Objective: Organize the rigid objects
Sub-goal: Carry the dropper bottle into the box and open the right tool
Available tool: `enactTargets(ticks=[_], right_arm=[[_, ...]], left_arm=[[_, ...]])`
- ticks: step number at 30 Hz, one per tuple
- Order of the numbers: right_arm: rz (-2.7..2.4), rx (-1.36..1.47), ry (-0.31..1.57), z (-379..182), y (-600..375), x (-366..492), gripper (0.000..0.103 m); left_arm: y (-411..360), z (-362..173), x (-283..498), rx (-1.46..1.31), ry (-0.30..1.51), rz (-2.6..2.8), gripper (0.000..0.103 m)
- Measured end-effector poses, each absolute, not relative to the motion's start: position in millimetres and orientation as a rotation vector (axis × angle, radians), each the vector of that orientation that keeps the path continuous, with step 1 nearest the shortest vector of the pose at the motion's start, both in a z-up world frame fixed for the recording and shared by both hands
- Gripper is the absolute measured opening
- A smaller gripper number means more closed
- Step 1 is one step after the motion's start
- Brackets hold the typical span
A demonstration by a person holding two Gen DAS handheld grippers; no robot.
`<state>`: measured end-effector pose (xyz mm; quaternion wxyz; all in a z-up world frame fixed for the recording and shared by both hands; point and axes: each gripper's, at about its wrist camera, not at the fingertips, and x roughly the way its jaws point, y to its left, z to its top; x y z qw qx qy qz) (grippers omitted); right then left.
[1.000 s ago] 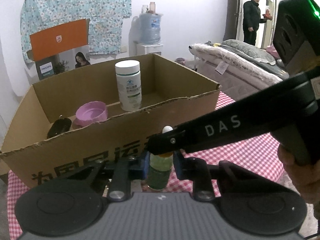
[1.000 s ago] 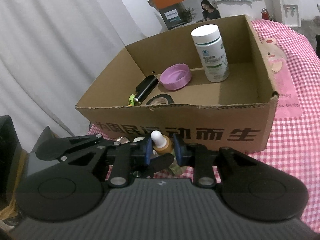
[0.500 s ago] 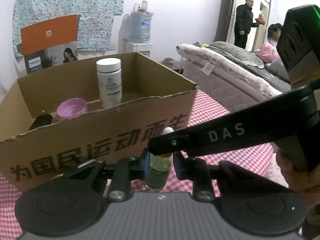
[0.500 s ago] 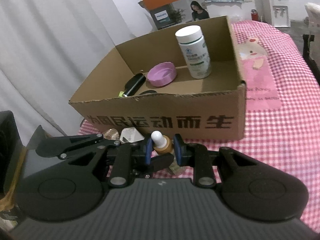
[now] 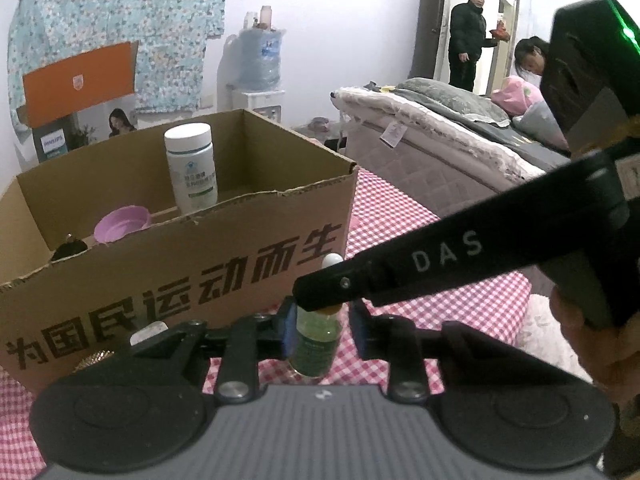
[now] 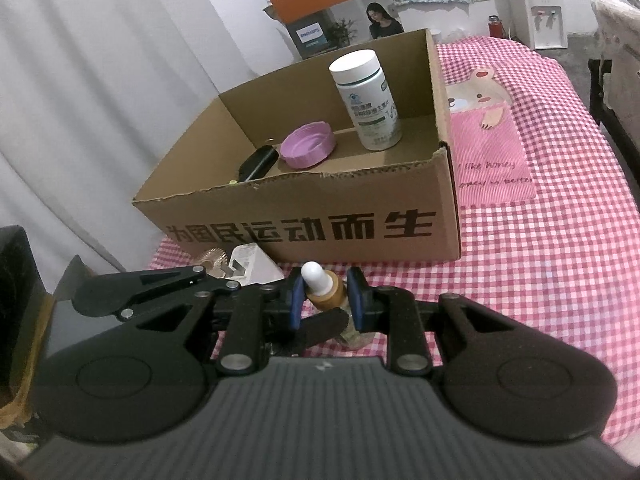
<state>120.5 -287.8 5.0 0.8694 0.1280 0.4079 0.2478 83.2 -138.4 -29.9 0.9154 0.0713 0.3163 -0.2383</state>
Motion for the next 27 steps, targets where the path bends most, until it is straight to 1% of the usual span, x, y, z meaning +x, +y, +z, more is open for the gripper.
enactTargets(ticks=[2,3,13,24,27], right_arm=[[0.519,0.271,0.854,5.0,-286.9,121.7,0.023],[0.521,0.273,0.855,4.8,-287.1,121.7,0.023],[0.525,0.261,0.858,5.3,-285.9,119.7,0.024],[0.540,0.229,0.852,9.8,-285.1,116.1,0.031],[0.544,0.214,0.849,11.3,-283.6,116.3,0.035]], left_arm=[[-139.4,-29.9,79.9,0.162,0.633,-0.488,0.045],[-140.0,-30.0,77.7,0.172,0.621,-0.487,0.046],[-144.8,-39.6,72.3,0.243,0.600,-0.469,0.047],[-148.6,-54.5,70.4,0.288,0.591,-0.432,0.047],[-148.7,-59.3,73.0,0.282,0.599,-0.430,0.047]])
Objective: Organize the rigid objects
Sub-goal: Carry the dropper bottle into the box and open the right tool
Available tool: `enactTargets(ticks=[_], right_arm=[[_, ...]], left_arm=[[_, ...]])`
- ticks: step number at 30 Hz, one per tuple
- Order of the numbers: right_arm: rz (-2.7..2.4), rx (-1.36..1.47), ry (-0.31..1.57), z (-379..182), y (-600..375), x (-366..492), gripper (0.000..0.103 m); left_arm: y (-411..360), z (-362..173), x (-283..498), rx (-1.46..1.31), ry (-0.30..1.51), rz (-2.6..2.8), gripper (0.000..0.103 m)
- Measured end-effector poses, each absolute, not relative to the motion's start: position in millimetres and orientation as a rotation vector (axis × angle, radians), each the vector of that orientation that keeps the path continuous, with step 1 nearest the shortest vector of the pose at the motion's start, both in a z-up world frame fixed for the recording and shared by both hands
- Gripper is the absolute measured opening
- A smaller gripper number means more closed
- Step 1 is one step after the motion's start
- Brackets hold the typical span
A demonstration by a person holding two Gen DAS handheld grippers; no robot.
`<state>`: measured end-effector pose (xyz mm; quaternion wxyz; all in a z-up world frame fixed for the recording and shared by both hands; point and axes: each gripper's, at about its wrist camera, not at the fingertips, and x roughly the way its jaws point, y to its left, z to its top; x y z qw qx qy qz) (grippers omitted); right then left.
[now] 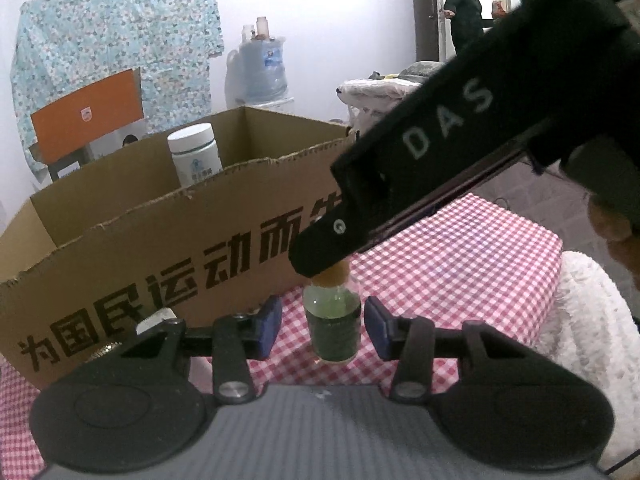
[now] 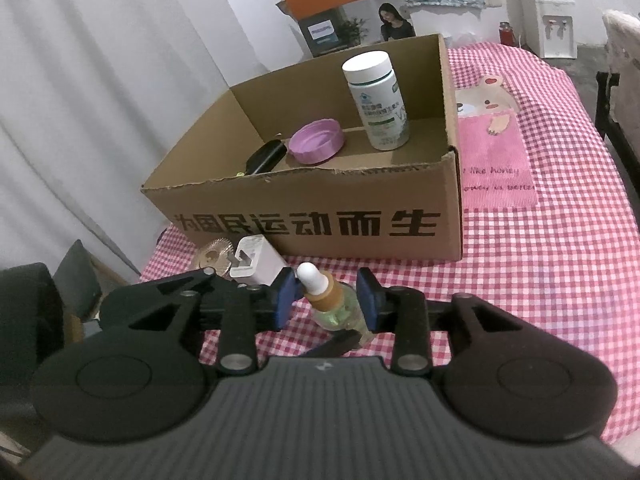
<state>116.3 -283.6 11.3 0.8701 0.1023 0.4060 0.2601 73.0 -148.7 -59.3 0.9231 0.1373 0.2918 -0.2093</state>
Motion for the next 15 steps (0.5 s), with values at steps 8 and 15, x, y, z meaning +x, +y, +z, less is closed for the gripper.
enactTargets(ticks=[8,15], right_arm=[[0.544,0.186,0.856,9.3,-278.7,121.0,0.040],[0.547,0.192,0.869,6.3,-277.6,126.6,0.038]], left_arm=[[-154.7,-72.5,81.3,0.291,0.610,-0.436,0.042],[-160.5,-81.9,88.6,0.292,0.624,-0.450,0.036]])
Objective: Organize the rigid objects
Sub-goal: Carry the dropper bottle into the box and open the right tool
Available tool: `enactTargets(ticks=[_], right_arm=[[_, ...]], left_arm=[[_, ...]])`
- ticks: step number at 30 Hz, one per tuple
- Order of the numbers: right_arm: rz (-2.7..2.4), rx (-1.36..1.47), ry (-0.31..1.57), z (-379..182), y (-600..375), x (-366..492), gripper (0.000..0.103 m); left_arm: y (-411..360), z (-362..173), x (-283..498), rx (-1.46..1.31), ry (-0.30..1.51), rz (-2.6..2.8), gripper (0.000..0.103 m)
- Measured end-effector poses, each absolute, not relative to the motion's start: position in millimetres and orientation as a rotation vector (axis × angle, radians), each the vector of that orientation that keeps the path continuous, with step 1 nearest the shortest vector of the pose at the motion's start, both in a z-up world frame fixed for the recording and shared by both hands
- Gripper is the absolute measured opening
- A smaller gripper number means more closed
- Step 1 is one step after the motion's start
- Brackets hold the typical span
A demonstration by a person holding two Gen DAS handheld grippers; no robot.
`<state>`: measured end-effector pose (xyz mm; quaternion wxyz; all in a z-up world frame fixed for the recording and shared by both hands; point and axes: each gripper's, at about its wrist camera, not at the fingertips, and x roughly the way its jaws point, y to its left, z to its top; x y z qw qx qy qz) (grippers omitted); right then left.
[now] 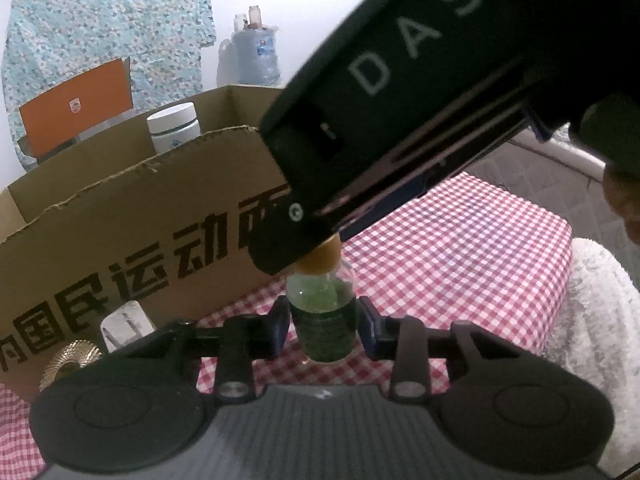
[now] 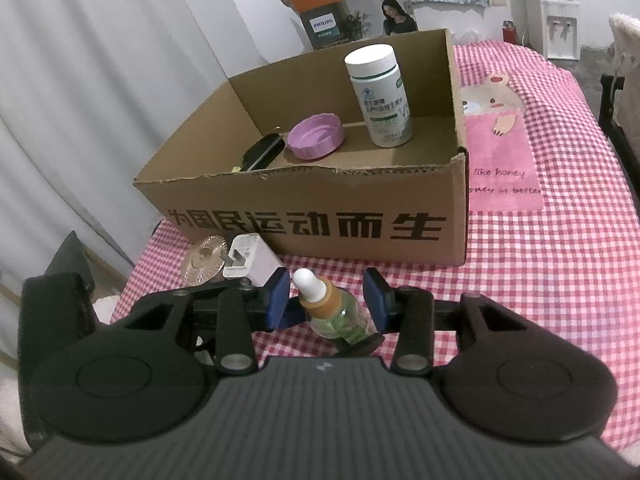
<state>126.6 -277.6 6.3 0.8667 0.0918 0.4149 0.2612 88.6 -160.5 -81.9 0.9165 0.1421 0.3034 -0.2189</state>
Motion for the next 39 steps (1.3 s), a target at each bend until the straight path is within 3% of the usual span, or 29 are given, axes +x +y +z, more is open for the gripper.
enactTargets(ticks=[4,10,19,32,39], right_arm=[[0.544,0.201,0.880,3.4,-277.2,128.9,0.036],[0.545,0.207,0.869,4.5,-278.9,128.8,0.021],[0.538,0.190,0.854,15.9,-278.8,117.3,0.021],[0.683,0.129,0.649,129.8,-267.9,105.3,0.021],[0.747,0.117,0.651,162.1,-249.0,162.7,0.020]], left_arm=[[-162.1,-84.2,91.5,0.295,0.627,-0.451,0.035],[-164.8,-86.6,93.0,0.293,0.623,-0.449,0.034],[-164.5,-74.4,83.8,0.281,0.602,-0.454,0.033],[-134.6,40.2,77.3,0.218,0.481,-0.402,0.033],[-113.2,70.7,137.8,0.159,0.576,-0.388,0.033]])
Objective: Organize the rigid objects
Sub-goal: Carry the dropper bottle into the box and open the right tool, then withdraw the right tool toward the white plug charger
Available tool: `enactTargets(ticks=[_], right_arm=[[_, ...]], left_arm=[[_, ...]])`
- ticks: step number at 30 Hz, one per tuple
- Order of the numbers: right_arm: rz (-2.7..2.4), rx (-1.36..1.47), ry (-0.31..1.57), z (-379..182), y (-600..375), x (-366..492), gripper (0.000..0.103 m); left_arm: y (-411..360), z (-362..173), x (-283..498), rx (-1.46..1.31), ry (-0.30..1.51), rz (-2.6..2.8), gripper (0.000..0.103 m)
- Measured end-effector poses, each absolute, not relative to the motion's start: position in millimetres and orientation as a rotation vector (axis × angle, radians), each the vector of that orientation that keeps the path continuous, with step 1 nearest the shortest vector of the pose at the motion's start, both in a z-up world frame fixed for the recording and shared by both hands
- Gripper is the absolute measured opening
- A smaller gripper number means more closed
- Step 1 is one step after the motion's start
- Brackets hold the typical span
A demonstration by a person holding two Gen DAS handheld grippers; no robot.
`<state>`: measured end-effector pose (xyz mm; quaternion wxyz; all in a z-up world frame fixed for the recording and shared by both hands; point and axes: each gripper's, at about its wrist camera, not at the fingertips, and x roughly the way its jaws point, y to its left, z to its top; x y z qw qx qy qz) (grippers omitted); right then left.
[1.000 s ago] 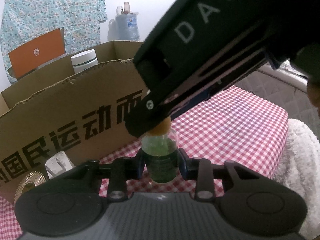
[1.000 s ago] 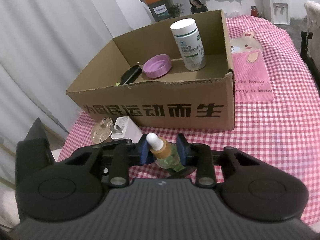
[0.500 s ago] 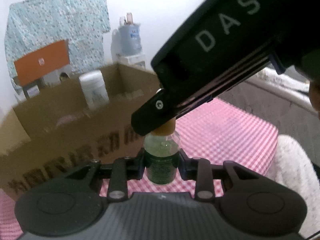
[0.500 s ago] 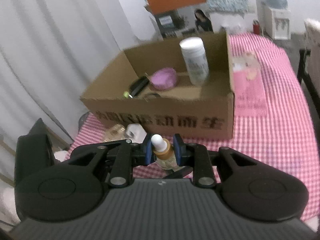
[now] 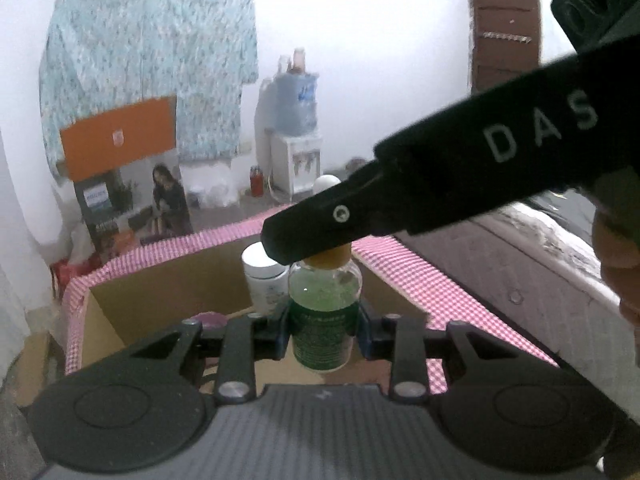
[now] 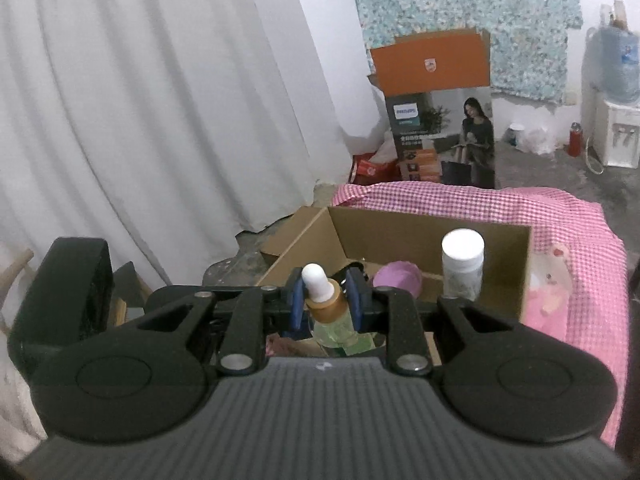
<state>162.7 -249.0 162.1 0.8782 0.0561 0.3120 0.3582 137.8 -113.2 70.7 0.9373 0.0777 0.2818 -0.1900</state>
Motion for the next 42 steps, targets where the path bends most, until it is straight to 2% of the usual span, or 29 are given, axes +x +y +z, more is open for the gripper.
enactTargets(ticks=[5,14,26,28,31,33,37,42], right_arm=[[0.752,0.146,0.743,148.7,-238.1,225.6,0.020],[0.730,0.216,0.923,86.7,-225.3,311.8,0.020],[0.716,0.178,1.035,25.5,-200.7,354.5,0.018],[0.722,0.171,1.040,23.0,-198.7,355.5,0.017],[0.731,0.183,1.042,26.1,-199.0,355.7,0.019],[0.727,0.174,1.035,28.7,-198.8,357.2,0.022],[0.711,0.176,1.019,35.1,-201.9,352.9,0.044],[0.688,0.196,0.962,56.9,-217.4,335.0,0.052]], left_arm=[[-100.3,59.6,197.8,0.107,0.732,-0.379,0.033],[-85.0,15.9,273.5,0.013,0.970,-0.356,0.034],[-71.1,-9.6,306.2,-0.048,1.075,-0.306,0.037],[-70.4,-10.7,305.9,-0.052,1.082,-0.309,0.041],[-68.0,-9.1,304.8,-0.061,1.081,-0.315,0.047],[-67.6,-4.5,300.8,-0.058,1.069,-0.314,0.055],[-68.8,3.8,294.7,-0.040,1.034,-0.311,0.066],[-66.2,23.7,274.8,-0.013,0.961,-0.315,0.078]])
